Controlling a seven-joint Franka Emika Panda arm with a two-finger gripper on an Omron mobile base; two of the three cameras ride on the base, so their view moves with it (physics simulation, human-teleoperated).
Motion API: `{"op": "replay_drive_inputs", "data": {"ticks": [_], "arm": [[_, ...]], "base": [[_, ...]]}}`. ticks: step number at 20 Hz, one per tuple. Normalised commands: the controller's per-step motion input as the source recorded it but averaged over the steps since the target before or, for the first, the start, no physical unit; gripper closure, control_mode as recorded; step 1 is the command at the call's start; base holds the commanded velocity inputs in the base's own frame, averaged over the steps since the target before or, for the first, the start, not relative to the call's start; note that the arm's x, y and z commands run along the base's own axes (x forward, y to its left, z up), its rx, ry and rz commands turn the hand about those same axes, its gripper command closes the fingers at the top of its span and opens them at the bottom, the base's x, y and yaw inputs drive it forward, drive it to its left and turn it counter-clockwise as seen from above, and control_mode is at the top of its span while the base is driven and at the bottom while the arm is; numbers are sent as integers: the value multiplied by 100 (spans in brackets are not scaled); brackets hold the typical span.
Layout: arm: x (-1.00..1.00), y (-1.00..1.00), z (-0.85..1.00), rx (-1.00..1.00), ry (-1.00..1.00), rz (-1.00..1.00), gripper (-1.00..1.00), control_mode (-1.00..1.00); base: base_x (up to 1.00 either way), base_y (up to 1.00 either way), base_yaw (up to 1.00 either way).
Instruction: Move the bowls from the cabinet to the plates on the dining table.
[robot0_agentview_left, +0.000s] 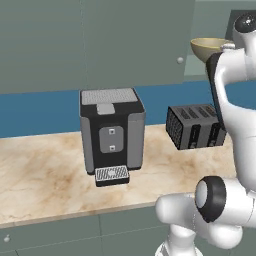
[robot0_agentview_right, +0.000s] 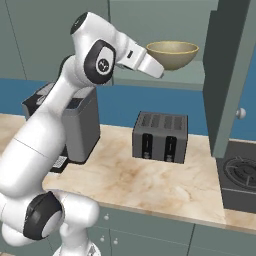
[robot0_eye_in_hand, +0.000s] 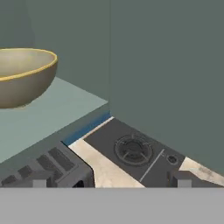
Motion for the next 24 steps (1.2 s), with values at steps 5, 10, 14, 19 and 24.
{"op": "replay_drive_inputs", "data": {"ticks": [5,10,14,19,24], "arm": [[-1,39,0,0,-5,28,-100,-100],[0,45,0,0,-3,25,-100,-100],[0,43,0,0,-2,23,-100,-100],[0,37,0,0,-2,21,-100,-100],[0,33,3,0,0,17,-100,-100]], "base": [[0,0,0],[0,0,0],[0,0,0],[0,0,0],[0,0,0]]}}
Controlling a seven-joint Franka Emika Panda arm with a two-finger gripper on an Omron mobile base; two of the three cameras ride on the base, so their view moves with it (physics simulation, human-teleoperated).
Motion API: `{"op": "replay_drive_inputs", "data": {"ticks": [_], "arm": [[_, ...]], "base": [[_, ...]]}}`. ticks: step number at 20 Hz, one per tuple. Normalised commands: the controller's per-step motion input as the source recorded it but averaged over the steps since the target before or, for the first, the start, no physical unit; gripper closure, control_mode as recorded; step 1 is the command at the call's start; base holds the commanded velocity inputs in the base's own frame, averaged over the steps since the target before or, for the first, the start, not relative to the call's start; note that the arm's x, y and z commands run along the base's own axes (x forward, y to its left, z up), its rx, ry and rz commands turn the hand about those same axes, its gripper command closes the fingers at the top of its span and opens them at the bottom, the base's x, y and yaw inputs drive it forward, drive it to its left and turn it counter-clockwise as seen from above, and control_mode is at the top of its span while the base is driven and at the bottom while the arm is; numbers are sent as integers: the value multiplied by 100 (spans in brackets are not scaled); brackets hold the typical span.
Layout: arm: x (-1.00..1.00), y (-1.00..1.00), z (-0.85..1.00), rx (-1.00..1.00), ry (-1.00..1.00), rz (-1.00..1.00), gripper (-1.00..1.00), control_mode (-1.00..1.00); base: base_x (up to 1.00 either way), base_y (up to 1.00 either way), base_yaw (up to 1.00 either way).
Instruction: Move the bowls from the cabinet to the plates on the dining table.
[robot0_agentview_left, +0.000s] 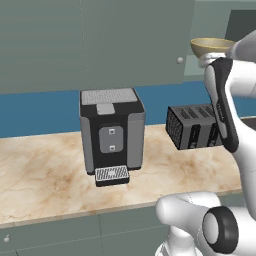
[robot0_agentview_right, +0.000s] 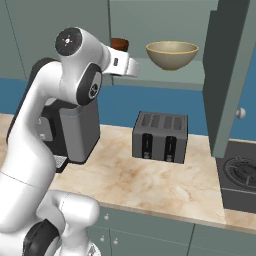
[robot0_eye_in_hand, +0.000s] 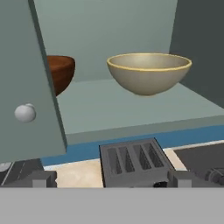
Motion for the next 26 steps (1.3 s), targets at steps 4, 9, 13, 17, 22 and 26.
{"op": "replay_drive_inputs", "data": {"ticks": [4,9,13,17,22,26], "arm": [[1,30,7,0,0,7,-100,-100],[4,31,6,0,0,1,-100,-100],[3,30,2,0,0,0,-100,-100],[3,25,0,0,-1,0,-100,-100],[4,24,0,0,0,0,-100,-100],[10,23,0,0,0,0,-100,-100]], "base": [[0,0,0],[0,0,0],[0,0,0],[0,0,0],[0,0,0],[0,0,0]]}}
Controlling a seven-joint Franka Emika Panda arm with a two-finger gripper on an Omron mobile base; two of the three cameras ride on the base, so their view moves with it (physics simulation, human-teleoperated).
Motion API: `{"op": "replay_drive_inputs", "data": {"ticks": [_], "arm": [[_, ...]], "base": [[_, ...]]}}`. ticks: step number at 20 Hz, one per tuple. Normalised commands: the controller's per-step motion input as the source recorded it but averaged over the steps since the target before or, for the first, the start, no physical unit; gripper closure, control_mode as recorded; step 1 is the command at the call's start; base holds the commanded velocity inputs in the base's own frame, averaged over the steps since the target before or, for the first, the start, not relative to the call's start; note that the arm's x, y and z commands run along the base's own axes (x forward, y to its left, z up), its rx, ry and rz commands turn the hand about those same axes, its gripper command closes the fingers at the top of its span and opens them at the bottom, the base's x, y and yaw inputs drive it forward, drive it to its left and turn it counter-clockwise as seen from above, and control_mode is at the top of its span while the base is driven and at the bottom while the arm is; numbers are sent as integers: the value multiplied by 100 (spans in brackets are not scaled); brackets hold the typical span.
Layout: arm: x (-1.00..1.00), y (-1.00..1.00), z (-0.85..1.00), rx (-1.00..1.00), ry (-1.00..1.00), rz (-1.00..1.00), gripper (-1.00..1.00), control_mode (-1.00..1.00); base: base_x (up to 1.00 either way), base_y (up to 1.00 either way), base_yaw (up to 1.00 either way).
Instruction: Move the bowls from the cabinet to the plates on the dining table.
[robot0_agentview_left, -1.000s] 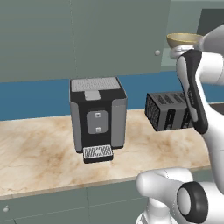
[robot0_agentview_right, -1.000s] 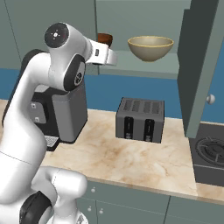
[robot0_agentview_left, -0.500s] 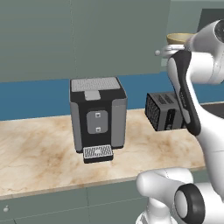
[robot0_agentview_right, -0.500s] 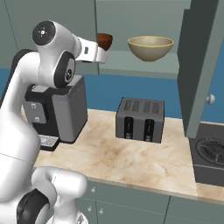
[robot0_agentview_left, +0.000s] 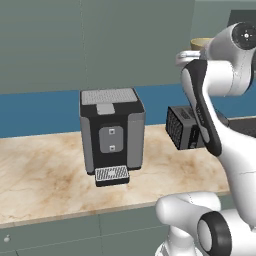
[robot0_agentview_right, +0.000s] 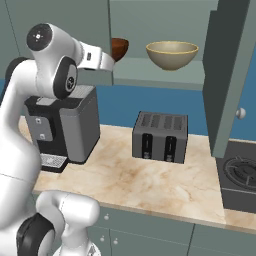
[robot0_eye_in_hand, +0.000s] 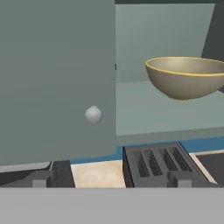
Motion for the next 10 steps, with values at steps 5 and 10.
{"op": "replay_drive_inputs", "data": {"ticks": [5,10], "arm": [[12,22,0,0,0,0,-100,-100],[15,15,0,0,0,0,-100,-100]], "base": [[0,0,0],[0,0,0]]}}
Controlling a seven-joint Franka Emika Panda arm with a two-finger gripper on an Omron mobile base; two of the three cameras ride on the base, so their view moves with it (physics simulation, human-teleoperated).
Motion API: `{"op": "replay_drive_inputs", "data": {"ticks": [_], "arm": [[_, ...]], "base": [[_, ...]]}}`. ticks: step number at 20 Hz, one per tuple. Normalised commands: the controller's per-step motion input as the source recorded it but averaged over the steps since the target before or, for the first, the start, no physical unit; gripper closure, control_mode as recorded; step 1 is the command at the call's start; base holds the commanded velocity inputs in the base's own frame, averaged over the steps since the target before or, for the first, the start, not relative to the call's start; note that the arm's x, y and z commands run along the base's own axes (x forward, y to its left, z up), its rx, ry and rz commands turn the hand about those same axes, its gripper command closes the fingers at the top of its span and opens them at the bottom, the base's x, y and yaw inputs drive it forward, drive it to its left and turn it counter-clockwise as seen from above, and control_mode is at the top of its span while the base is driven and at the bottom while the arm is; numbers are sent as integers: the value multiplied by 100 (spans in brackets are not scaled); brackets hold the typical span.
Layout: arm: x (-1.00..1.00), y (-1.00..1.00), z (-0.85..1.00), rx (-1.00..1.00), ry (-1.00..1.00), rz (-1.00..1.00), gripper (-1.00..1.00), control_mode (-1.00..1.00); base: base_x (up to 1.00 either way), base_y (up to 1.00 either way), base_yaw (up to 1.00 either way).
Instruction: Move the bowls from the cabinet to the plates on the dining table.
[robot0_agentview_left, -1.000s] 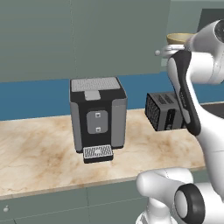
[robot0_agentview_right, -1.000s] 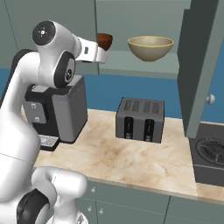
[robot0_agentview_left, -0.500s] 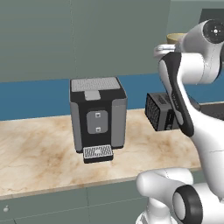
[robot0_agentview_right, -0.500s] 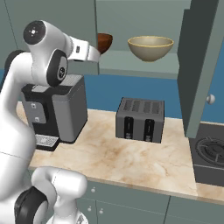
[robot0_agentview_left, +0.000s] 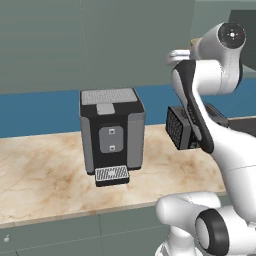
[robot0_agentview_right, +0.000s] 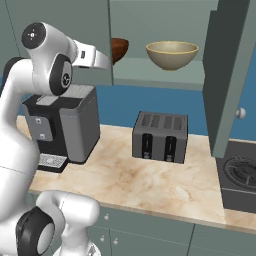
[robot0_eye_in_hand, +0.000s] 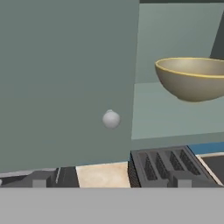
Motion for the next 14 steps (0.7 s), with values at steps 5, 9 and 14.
{"op": "replay_drive_inputs", "data": {"ticks": [5,9,14], "arm": [[21,2,0,0,0,0,-100,-100],[29,0,0,0,0,0,-100,-100],[28,0,0,0,0,0,-100,-100]], "base": [[0,0,0],[0,0,0],[0,0,0]]}}
